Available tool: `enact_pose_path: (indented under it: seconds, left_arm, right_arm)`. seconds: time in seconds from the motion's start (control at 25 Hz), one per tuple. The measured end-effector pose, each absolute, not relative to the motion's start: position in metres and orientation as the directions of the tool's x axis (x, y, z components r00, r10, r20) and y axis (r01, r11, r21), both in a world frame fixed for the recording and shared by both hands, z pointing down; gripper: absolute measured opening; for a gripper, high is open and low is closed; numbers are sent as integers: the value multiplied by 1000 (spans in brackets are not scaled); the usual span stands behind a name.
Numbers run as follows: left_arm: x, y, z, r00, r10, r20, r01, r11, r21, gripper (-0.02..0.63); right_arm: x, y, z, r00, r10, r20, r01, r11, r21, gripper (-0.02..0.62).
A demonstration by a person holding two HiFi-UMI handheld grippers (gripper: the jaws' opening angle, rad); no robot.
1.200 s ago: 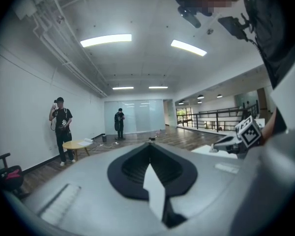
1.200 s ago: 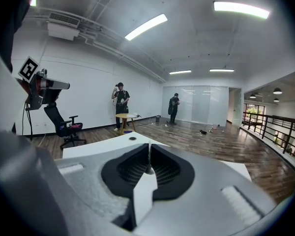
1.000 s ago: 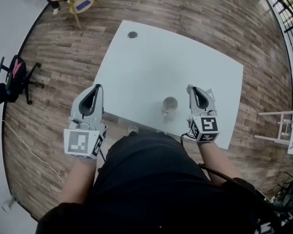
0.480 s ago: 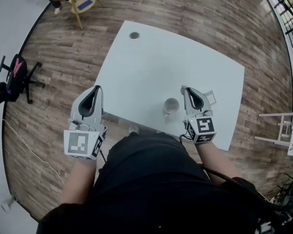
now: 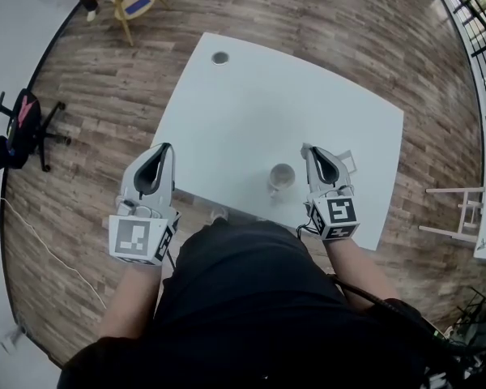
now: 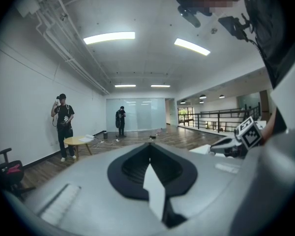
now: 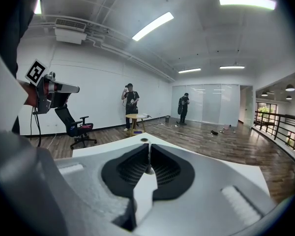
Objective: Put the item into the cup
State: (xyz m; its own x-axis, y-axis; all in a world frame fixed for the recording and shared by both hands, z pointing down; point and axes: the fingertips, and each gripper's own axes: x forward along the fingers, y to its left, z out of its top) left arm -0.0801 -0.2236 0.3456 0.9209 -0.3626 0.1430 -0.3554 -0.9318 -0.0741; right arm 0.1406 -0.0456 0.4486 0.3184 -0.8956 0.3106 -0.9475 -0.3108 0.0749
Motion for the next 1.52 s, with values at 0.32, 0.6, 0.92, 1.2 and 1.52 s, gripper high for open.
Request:
enact_pose_path:
  seconds: [0.32, 0.6, 0.92, 1.2, 1.52]
  left_arm:
    - [-62, -221, 349, 943, -302, 139, -298, -953, -51, 1]
    - [-44, -218, 350, 954, -263, 142, -260, -965, -37, 1]
    - [-36, -219, 357, 958, -238, 161, -236, -971, -32, 2]
    - [-31, -221, 364, 954, -232, 192, -231, -973, -28, 2]
    - [-22, -210, 372, 958, -196, 211, -193, -981, -33, 1]
  right_arm:
    - [142, -40, 447, 353, -882, 312, -935, -345, 83, 18]
    - [137, -36, 449, 357, -877, 322, -933, -349, 84, 18]
    - [130, -38, 456, 342, -875, 344, -939, -337, 76, 18]
    - [125, -39, 466, 321, -871, 371, -945, -322, 63, 18]
    - [122, -38, 477, 311, -866, 392, -947, -318, 49, 18]
